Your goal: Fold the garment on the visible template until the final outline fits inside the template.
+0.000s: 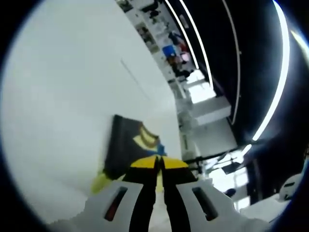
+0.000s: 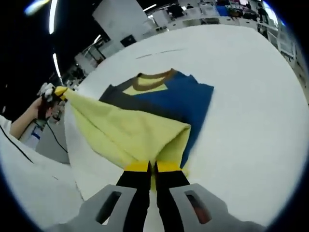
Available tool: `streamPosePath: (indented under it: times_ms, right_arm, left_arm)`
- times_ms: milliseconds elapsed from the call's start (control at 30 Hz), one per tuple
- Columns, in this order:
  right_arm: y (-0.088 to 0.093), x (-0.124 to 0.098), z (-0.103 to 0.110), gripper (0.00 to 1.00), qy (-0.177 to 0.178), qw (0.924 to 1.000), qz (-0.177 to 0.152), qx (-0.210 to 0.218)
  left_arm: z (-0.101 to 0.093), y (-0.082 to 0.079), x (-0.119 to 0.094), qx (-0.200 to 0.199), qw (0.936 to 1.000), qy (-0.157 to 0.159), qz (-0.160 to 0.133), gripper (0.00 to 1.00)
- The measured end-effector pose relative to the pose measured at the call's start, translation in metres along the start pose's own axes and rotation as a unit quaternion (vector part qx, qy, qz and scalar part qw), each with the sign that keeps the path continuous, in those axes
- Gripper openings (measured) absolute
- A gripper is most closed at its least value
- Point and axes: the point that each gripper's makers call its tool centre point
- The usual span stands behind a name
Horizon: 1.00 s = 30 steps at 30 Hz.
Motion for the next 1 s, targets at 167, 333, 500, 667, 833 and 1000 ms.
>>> streamPosePath:
  times_ms: [167, 333, 500, 667, 833, 1000]
  right_arm:
    - [-0.005, -0.006, -0.002, 0.03, -0.003, 0.9999, -0.011, 0.010]
    - [-0.017, -0.019, -0.007, 0.03, -0.004, 0.9989, -0.034, 0.031]
    - [-0.028, -0.033, -0.014, 0.03, -0.012, 0.9967, -0.057, 0.057]
    - [-0.038, -0.048, -0.019, 0.03, -0.018, 0.9933, -0.080, 0.081]
    - [-0.054, -0.068, -0.027, 0.03, -0.030, 0.9848, -0.115, 0.127]
    - [-0.063, -0.084, -0.029, 0.03, -0.033, 0.9820, -0.131, 0.132]
  left_arm:
    - [0.001, -0.001, 0.000, 0.001, 1.0000, 0.000, 0.000, 0.00]
    - [0.001, -0.001, -0.001, 0.001, 1.0000, 0.001, -0.002, 0.00]
    - [0.000, -0.002, -0.002, 0.002, 1.0000, 0.002, -0.003, 0.00]
    - [-0.002, -0.002, -0.002, 0.003, 1.0000, 0.003, -0.004, 0.00]
    - [-0.005, -0.001, 0.001, 0.009, 0.9999, 0.009, -0.002, 0.00]
    - [-0.014, -0.001, 0.005, 0.022, 0.9996, 0.020, -0.001, 0.00]
Point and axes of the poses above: the point that each gripper's makers call its tool centre point, and the gripper's own axes: x roughly forward along the fingers, z roughly to its left, y roughly out of its underside, and after that the axes turned 15 degrees about y, right-handed
